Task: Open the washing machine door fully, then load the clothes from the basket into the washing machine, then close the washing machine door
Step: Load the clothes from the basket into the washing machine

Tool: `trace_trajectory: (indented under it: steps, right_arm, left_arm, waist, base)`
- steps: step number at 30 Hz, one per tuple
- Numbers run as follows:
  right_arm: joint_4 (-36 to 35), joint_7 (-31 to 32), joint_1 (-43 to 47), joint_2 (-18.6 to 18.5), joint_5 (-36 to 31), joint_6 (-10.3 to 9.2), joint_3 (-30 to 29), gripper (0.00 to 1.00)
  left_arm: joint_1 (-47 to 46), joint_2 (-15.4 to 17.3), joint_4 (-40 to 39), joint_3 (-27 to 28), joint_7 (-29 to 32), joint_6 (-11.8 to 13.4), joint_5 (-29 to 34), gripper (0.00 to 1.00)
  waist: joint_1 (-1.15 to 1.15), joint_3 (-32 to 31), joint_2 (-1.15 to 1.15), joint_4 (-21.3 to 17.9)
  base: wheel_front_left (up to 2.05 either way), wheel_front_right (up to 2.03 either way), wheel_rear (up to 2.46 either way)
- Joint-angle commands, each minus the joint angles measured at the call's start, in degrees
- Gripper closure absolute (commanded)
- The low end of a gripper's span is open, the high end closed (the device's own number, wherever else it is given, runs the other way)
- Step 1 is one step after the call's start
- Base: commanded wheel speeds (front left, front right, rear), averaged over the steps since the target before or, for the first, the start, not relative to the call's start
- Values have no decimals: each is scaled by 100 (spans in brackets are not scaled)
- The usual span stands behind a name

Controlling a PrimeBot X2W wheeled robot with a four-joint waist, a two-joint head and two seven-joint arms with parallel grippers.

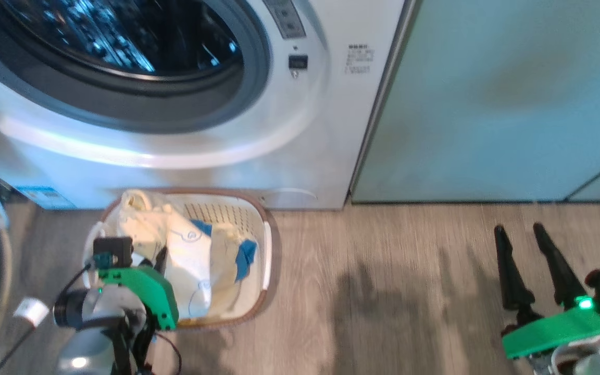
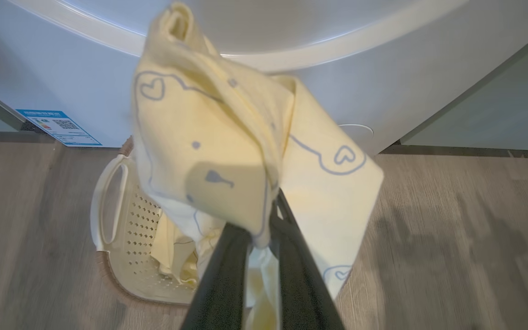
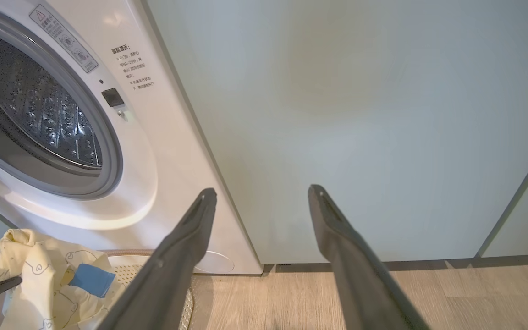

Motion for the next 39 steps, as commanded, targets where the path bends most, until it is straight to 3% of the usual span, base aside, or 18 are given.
trace_trajectory:
  steps: [1,20,39]
  right_arm:
    - [-151,-39,-2,-110,22,-15,108,0]
    - [-101,-39,462,-110,50,-15,111,0]
    - [-140,-39,408,0,47,-15,-6,0]
  left_arm:
    - [-23,150,-195,219,-76,42,40,100]
    - [1465,206,-2633,1152,-77,214,698,100]
    - [2156,108,-4313,1750,-77,81,1091,100]
  waist:
    - [1,-272,0,118]
    - [1,-1043,0,193]
    - [1,-843,0,182]
  base:
    - [0,0,0]
    - [0,0,0]
    - [0,0,0]
